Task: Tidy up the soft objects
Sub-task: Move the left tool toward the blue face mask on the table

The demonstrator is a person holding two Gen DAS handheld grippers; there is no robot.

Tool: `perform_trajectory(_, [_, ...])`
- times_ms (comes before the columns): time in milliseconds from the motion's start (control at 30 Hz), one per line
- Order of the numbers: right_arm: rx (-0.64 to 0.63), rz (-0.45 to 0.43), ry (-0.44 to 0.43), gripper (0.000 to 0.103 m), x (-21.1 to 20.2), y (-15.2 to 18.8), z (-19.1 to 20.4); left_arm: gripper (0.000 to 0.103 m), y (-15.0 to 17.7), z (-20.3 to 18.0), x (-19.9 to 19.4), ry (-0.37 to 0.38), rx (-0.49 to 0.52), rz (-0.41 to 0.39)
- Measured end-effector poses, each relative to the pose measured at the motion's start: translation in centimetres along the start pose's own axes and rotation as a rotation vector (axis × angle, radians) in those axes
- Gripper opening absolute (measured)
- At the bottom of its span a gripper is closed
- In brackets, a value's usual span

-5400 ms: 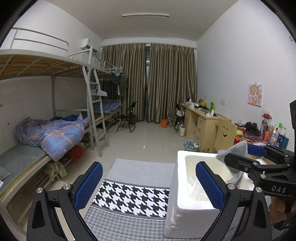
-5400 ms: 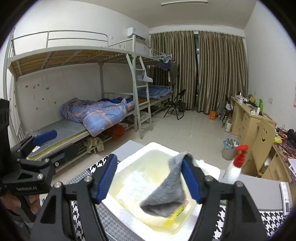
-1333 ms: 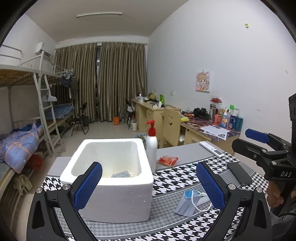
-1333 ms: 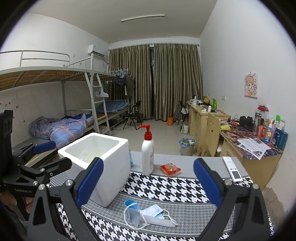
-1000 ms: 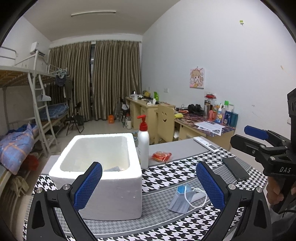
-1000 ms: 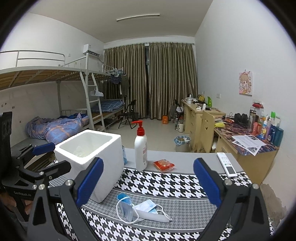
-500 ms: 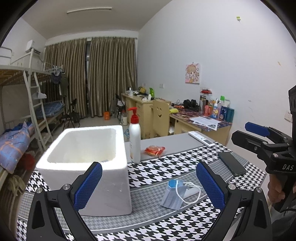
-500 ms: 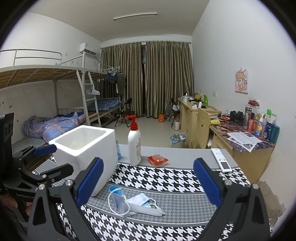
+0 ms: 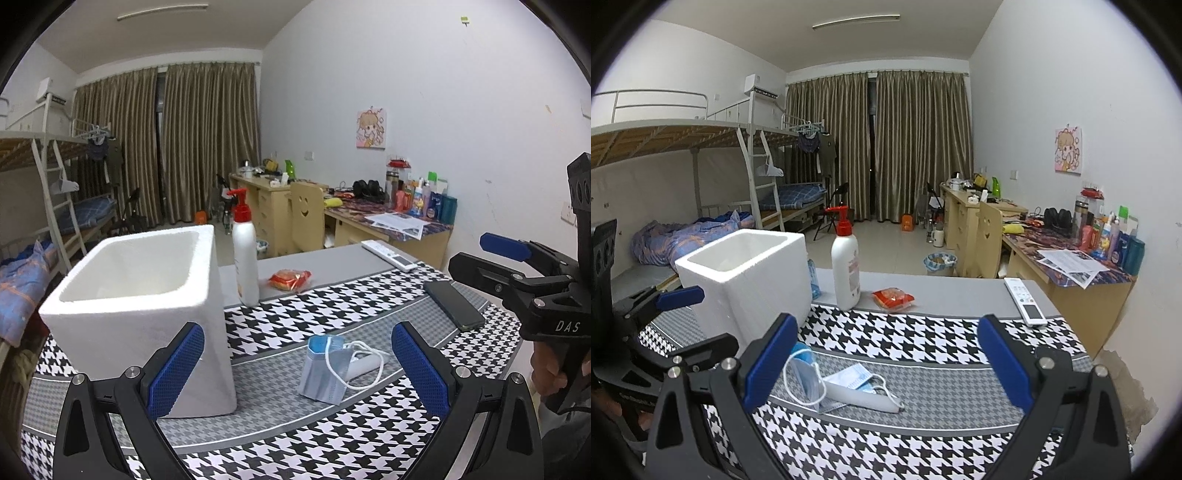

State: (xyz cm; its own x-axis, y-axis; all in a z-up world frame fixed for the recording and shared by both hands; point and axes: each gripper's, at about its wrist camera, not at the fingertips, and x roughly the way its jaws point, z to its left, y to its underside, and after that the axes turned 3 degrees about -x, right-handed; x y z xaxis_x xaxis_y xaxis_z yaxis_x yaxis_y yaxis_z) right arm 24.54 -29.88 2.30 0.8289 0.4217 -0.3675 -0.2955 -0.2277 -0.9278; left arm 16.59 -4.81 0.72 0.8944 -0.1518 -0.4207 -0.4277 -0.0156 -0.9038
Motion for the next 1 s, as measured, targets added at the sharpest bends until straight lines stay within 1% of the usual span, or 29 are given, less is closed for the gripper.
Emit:
perform_trajectory(433, [0.015, 0.063, 0.004, 0.100, 1.2, 1.7, -1.4, 0.102, 1.4, -1.3, 2.2, 0.036, 0.002, 0.074])
perform_trajectory(733, [0.030, 0.088, 0.000, 0.100, 1.7, 2.6, -2.0, 0.102, 2.1, -1.7, 3.7, 0.039, -0.005, 0.113])
perform_trajectory(1000, [-0.009, 0.128, -0.007, 0.100, 2.7, 3.5, -1.7, 0.102, 2.4, -2.1, 5.4, 0.035, -0.005, 0.155])
